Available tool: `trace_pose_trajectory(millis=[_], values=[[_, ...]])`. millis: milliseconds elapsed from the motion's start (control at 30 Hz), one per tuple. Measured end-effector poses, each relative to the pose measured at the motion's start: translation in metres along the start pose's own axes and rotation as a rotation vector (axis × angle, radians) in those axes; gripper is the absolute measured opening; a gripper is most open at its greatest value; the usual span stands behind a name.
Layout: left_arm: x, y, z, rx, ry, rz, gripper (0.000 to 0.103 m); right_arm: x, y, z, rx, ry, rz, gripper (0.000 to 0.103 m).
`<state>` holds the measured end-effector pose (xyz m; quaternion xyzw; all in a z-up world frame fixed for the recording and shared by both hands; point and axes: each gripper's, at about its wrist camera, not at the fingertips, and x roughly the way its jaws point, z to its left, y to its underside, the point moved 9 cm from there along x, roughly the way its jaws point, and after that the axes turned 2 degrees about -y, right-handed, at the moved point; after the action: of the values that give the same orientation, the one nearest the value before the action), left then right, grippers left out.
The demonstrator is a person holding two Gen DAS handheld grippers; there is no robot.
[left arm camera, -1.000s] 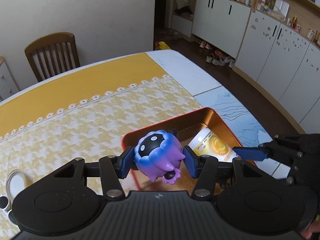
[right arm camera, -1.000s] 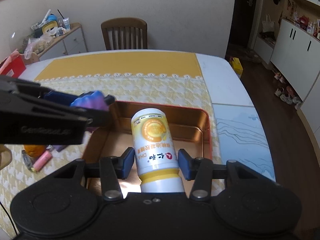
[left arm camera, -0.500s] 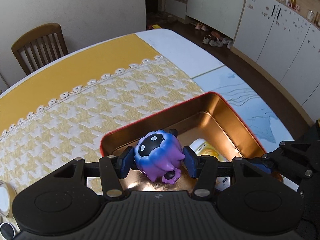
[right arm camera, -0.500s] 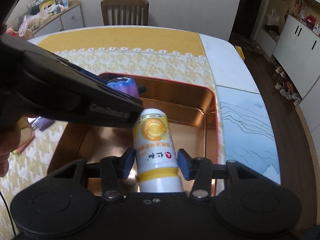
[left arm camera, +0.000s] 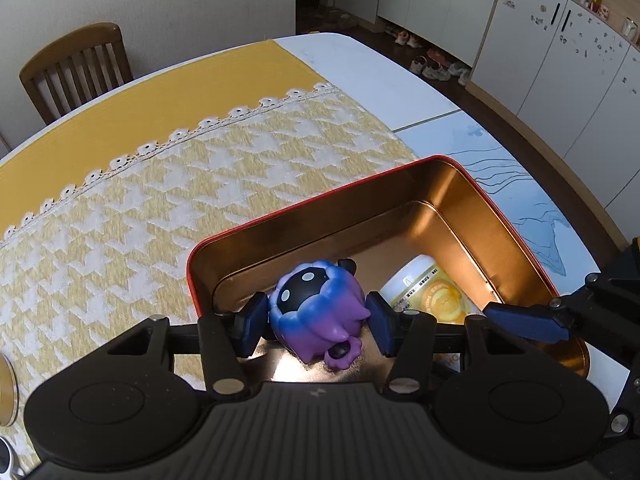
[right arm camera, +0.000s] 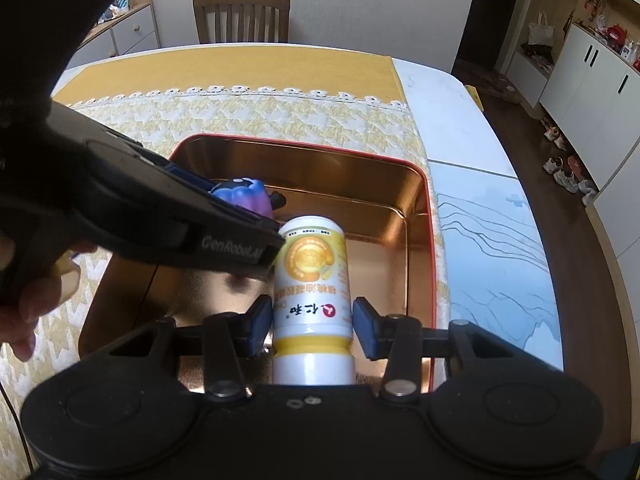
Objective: Organize rigid objects
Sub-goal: 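Lower the toy into the red tin and open the left tool while the right tool releases the bottle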
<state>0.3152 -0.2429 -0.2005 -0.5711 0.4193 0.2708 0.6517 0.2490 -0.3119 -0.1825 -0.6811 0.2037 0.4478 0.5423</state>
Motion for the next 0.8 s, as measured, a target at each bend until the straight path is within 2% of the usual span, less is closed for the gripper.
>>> trace_pose_trajectory(millis=[300, 400, 467, 800], values=[[-0.002, -0.001, -0.001, -0.025, -0.003, 0.004, 0.054, -0.005, -0.001, -0.002, -0.004, -0.006, -0.024, 0.044], [-0.011, -0.003, -0.002, -0.02, -0.005, -0.033, 0.055, -0.01, -0.001, -0.003, 0.004, -0.007, -0.032, 0.045], [-0.019, -0.004, -0.003, -0.018, -0.002, -0.052, 0.061, -0.013, 0.0, -0.004, 0.007, -0.008, -0.038, 0.047], [-0.075, -0.001, 0.006, -0.051, 0.018, -0.167, 0.066, -0.046, -0.003, -0.001, 0.026, -0.043, -0.109, 0.061]])
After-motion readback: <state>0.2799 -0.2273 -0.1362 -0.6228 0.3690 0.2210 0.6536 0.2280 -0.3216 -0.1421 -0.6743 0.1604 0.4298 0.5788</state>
